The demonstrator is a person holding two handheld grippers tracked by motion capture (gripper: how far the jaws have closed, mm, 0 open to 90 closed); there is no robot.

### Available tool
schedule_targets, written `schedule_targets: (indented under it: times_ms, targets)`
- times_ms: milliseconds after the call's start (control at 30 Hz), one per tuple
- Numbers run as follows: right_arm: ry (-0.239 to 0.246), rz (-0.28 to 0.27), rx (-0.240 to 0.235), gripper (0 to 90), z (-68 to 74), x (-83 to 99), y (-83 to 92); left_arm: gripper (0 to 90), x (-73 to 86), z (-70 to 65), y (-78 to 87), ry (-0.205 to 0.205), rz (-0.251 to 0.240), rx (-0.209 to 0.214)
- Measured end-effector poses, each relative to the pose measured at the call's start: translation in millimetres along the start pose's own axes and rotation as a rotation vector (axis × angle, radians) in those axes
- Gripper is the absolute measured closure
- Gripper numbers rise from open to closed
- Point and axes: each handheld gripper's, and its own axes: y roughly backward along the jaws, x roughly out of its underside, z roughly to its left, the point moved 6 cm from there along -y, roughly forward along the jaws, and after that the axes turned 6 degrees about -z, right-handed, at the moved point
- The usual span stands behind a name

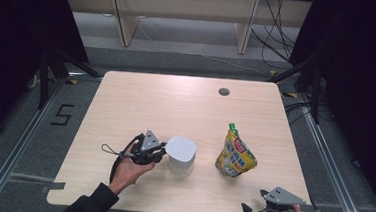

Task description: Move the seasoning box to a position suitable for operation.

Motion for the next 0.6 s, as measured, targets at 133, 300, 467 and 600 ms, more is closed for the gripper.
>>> schedule_targets:
  times_ms: [133,300,467,600]
  targets:
    - [0.003,0.008,-0.005,21.0,0.6,0.2,0.0,73.4,4.5,-2.8,9.2,0.005,-0.005,-0.005]
    - [0.025,0.005,-0.002,21.0,-0.9,-0.4,-0.1,71.7,10.6,-6.9,21.7,0.02,0.009,0.009]
    - [0.039,0.0,-0.009,21.0,0.1,-1.2,-0.3,60.3,12.3,-7.2,19.3,0.044,0.005,0.021]
    - [0.032,0.003,-0.026,21.0,1.4,-0.9,-1.6,58.4,11.7,-7.1,13.5,0.052,-0.012,0.038]
